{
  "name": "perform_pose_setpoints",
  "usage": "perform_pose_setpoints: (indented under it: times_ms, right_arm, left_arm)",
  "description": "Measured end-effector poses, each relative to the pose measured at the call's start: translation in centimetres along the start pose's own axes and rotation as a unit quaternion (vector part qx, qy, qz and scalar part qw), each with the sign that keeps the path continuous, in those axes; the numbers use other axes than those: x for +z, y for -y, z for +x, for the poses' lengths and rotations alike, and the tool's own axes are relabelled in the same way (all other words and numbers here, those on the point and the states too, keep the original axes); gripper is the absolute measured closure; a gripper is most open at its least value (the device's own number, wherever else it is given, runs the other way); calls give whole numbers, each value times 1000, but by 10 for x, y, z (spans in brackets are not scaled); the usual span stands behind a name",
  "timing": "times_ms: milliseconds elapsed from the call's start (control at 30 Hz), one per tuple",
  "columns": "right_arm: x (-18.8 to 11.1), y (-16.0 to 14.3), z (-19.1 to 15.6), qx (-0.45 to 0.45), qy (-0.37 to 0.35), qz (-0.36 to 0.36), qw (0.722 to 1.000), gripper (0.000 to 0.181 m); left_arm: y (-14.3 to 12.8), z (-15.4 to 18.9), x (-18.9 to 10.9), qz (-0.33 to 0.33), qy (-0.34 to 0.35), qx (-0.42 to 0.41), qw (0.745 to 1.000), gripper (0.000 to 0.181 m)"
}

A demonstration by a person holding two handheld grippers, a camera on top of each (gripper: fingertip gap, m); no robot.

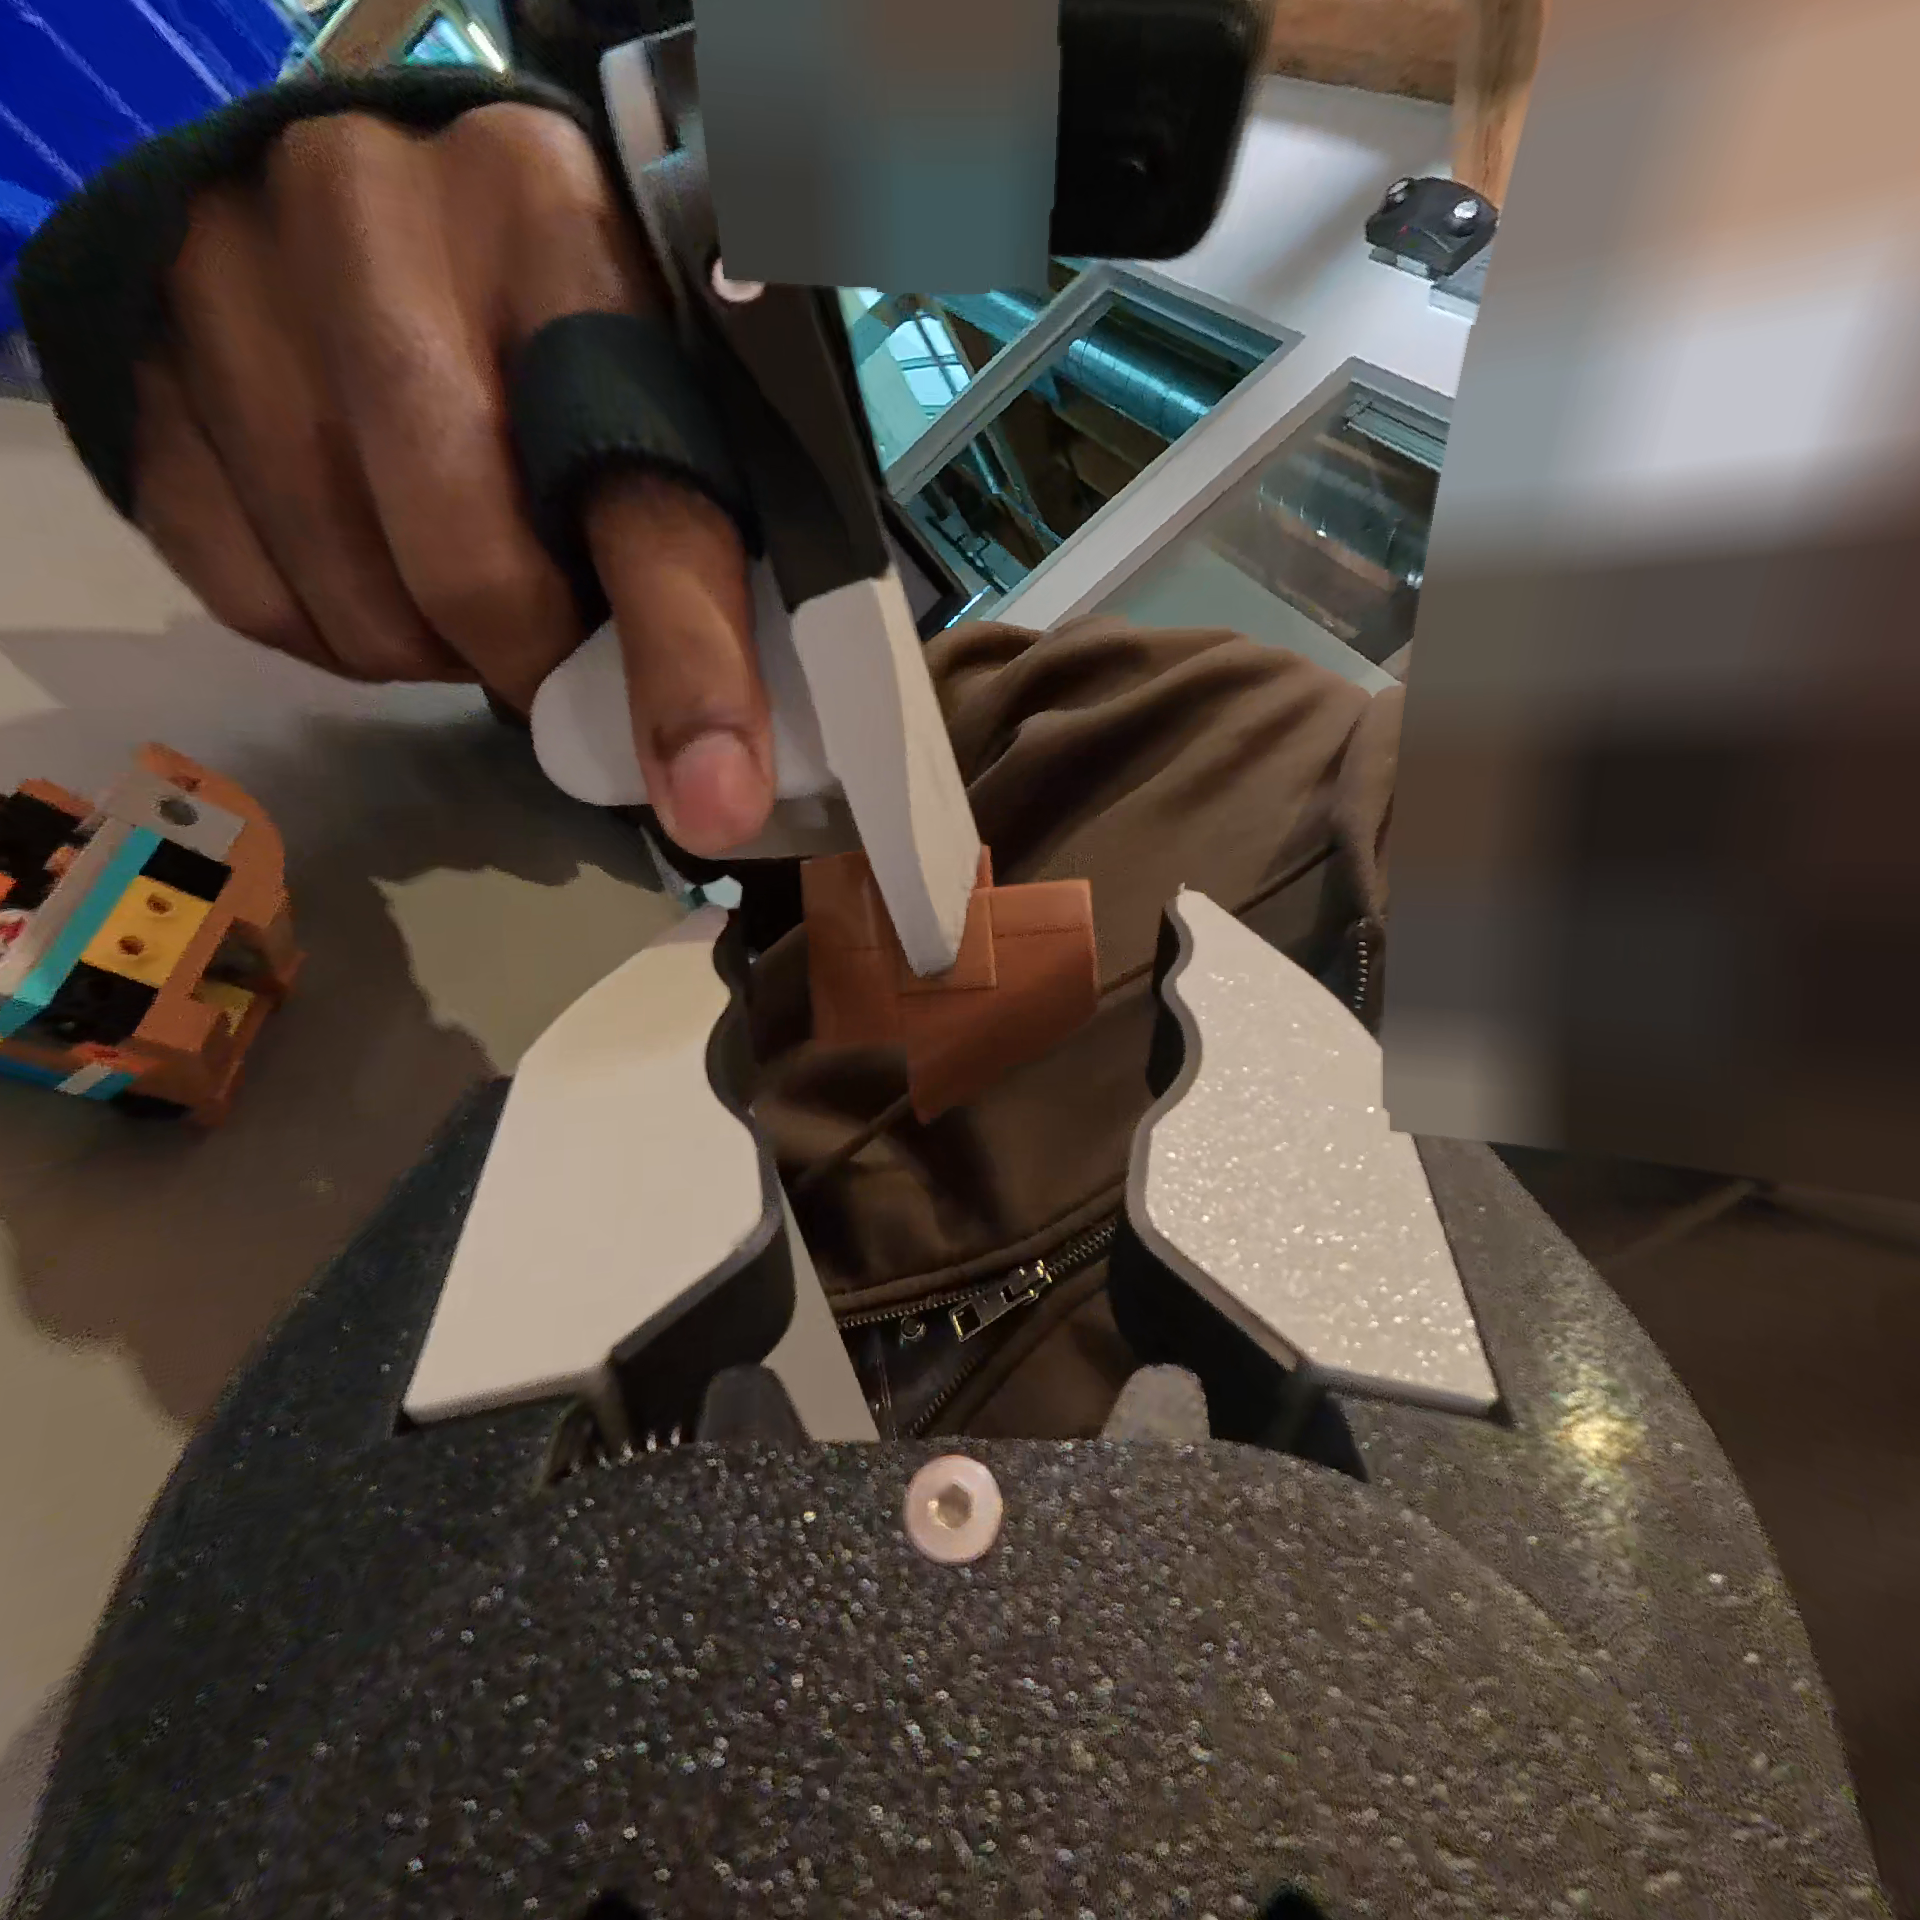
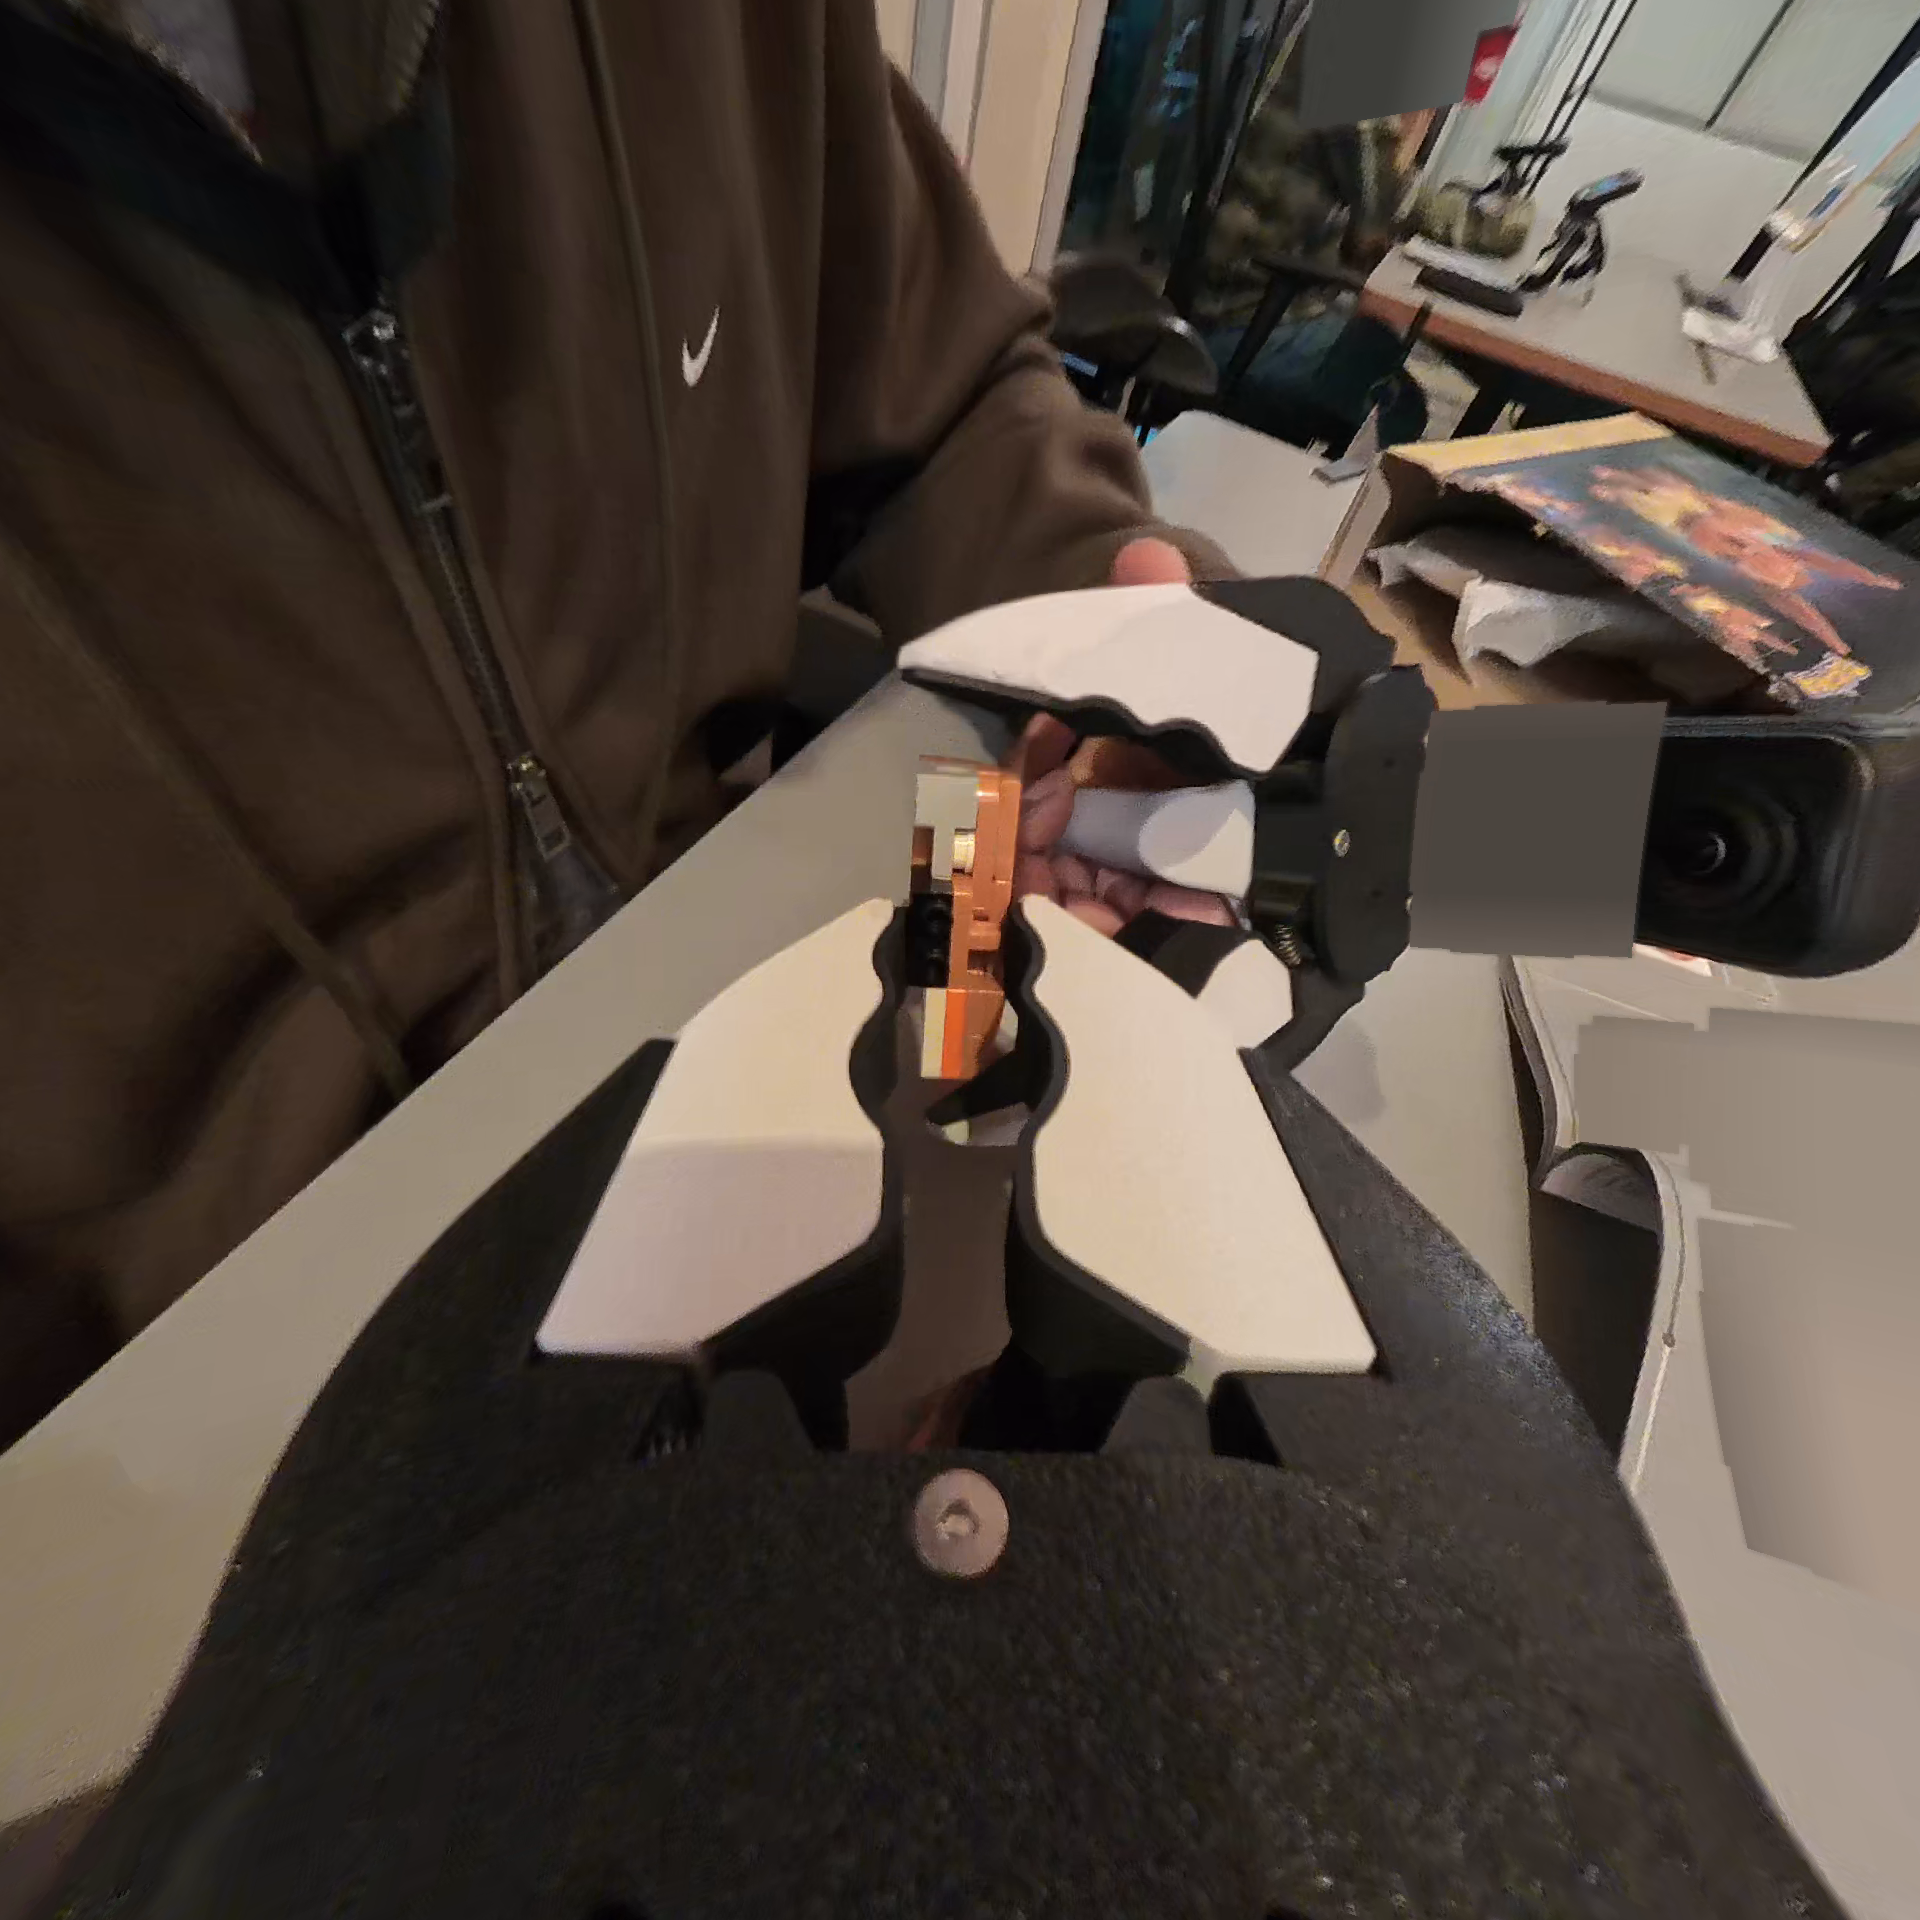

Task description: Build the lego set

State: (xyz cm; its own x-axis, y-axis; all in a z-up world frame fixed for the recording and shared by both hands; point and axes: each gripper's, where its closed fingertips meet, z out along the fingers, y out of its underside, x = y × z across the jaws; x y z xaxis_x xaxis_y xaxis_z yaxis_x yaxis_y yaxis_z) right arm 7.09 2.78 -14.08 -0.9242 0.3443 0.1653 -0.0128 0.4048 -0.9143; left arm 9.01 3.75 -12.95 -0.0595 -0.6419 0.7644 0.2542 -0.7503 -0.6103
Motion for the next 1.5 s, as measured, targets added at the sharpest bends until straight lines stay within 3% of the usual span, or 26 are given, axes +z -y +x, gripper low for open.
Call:
perform_pose_setpoints:
  times_ms: [233,433,567,700,867,1100,1500]
  right_arm:
    - [3,-8,4,-24,13,-49,998,164]
    - [0,-15,8,-18,-20,-56,998,162]
    - [-10,-30,12,13,-67,-99,993,125]
    - [-33,-62,17,80,-155,-173,969,112]
    - [-43,-113,14,178,-209,-269,923,109]
    - [-45,-148,8,194,-223,-381,876,114]
    - [-41,-149,12,217,-238,-360,876,123]
  left_arm:
    - [-13,-8,5,-29,15,-15,999,124]
    - [-10,-16,3,-13,35,-28,999,124]
    - [-7,-24,-1,1,46,-36,998,124]
    - [3,-39,-15,35,95,-39,994,124]
    - [14,-65,-36,71,193,-33,978,124]
    - [13,-78,-47,70,245,-22,967,124]
    - [2,-91,-52,40,295,-25,954,124]
